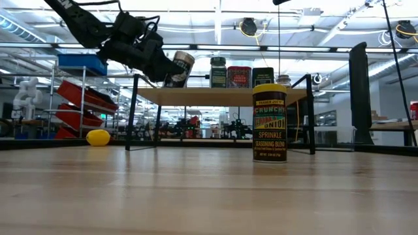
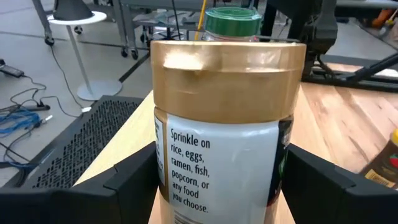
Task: Shelf spices
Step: Put the brown seasoning bottle on the shelf, then put the yellow seasoning bottle on the shelf
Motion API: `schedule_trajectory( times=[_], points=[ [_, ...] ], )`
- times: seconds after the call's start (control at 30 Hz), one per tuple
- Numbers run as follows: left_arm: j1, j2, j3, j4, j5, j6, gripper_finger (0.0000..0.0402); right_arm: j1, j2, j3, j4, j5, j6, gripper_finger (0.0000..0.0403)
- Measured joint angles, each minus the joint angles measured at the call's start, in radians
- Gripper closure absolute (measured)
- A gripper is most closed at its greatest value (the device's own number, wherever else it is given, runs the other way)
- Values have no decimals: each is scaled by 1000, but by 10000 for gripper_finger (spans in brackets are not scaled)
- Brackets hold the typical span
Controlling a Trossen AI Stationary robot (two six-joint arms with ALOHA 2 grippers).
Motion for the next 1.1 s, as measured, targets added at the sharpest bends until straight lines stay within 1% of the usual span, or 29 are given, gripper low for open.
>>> schedule_trajectory(
  times=[0.3,0.57,0.73,0.87,1.1],
  points=[
    [0,-2,4,-33,-1,27,112,0,0,0,5,0,0,96],
    [3,2,2,-46,-15,58,65,0,0,0,5,0,2,96],
    [4,-1,2,-40,-15,58,60,0,0,0,5,0,2,96],
    [6,-35,2,-39,-15,58,59,0,0,0,5,0,2,96],
    [6,-147,2,-45,-41,54,59,0,0,0,4,0,2,96]
  ],
)
